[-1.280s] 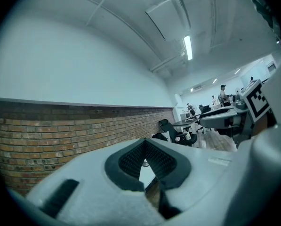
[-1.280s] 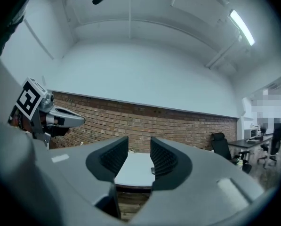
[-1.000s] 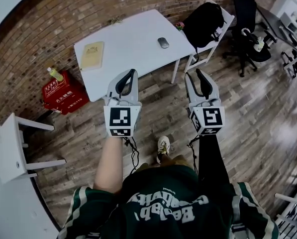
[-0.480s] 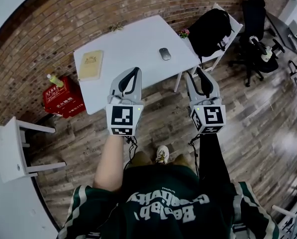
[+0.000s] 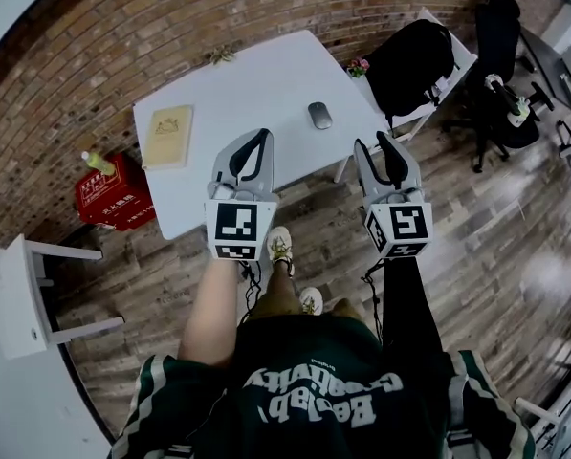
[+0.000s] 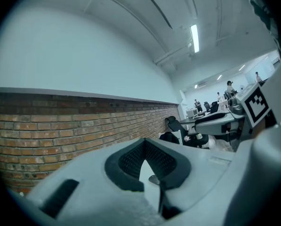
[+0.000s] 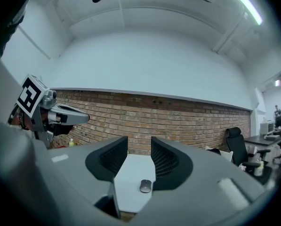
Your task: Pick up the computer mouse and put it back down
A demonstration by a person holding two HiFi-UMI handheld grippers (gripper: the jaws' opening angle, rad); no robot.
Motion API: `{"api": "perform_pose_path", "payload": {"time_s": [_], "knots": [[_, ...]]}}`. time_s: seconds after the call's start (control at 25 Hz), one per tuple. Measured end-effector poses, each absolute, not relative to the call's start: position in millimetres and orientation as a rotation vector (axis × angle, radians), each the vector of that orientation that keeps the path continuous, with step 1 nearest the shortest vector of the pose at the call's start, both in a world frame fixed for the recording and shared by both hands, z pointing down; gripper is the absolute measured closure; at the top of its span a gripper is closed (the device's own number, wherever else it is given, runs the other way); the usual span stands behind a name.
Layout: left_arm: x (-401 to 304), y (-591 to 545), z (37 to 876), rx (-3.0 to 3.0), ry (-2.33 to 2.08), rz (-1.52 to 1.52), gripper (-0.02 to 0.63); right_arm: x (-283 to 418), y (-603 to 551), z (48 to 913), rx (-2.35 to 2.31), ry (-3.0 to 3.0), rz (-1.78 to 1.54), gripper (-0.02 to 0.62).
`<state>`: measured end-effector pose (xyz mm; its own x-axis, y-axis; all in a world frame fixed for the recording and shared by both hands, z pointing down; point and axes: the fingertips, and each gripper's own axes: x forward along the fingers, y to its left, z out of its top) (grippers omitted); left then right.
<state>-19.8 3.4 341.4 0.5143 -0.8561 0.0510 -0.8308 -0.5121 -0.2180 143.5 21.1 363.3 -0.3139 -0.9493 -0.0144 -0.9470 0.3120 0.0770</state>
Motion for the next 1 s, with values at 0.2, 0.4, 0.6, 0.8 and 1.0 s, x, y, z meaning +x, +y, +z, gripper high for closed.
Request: {"api": "perform_pose_path", "payload": {"time_s": [0.2, 0.4, 0.6, 0.8, 1.0], "knots": [[-12.1, -62.0, 342.8, -2.617, 1.4, -0.207, 0.6, 142.4, -40.0, 365.1, 1.833, -2.485, -0.114, 0.419], [-6.7, -130.0, 343.6, -2.645, 1.343, -0.212, 0.6, 142.0, -104.8, 364.0, 1.851, -2.459, -0.103, 0.419], [-2.7, -188.7, 342.9, -2.678, 1.283, -0.212, 0.6, 139.2, -160.9, 362.3, 1.878, -2.432, -0.084, 0.416], [7.2, -227.5, 349.3, -2.717, 1.182, -0.205, 0.6, 137.3, -200.0, 374.8, 1.903, -2.391, -0.039, 0.411], [13.1, -254.2, 358.8, -2.757, 1.108, -0.199, 0.6, 132.0, -224.6, 388.9, 1.913, -2.358, 0.005, 0.4]]}}
